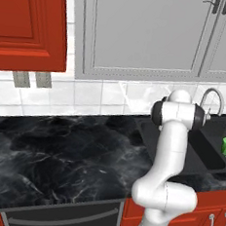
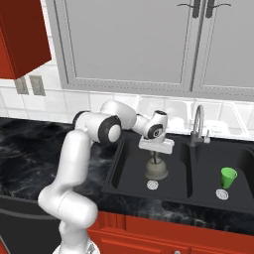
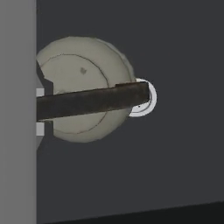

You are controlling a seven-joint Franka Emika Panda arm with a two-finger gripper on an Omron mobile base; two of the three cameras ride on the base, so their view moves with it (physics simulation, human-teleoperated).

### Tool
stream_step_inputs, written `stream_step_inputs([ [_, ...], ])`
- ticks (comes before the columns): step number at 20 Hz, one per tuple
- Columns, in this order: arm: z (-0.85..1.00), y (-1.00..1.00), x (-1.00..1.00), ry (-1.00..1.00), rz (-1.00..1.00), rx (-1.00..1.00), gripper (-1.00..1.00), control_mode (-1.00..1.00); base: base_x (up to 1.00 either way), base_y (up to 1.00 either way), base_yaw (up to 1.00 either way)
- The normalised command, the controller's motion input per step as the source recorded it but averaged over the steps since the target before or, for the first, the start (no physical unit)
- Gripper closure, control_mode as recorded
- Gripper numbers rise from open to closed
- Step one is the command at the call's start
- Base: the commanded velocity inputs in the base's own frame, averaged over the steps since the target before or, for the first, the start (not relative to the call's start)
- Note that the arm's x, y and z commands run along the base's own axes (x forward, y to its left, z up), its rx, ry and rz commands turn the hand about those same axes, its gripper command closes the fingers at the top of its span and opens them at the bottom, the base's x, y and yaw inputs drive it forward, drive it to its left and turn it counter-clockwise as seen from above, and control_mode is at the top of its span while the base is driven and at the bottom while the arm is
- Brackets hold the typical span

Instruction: Place the kettle in the left basin and the cup in the right basin of the sink.

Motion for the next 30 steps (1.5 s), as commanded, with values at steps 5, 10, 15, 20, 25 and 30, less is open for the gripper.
stream_step_inputs([
  [5, -0.42, -0.28, 0.23, -0.01, 0.12, 0.0, 1.0, -1.0, 0.0, 0.0, 0.0],
  [10, -0.29, -0.04, 0.06, -0.01, 0.05, 0.02, 1.0, -1.0, 0.0, 0.0, 0.0],
  [15, -0.24, 0.05, -0.04, 0.0, 0.0, 0.04, -1.0, -1.0, 0.0, 0.0, 0.0],
  [20, -0.06, 0.2, -0.31, 0.01, -0.06, 0.01, -1.0, -1.0, 0.0, 0.0, 0.0],
  [25, 0.01, 0.34, -0.34, 0.02, -0.13, -0.03, -1.0, -1.0, 0.0, 0.0, 0.0],
  [30, 0.32, 0.42, -0.22, 0.0, -0.1, -0.13, -1.0, -1.0, 0.0, 0.0, 0.0],
])
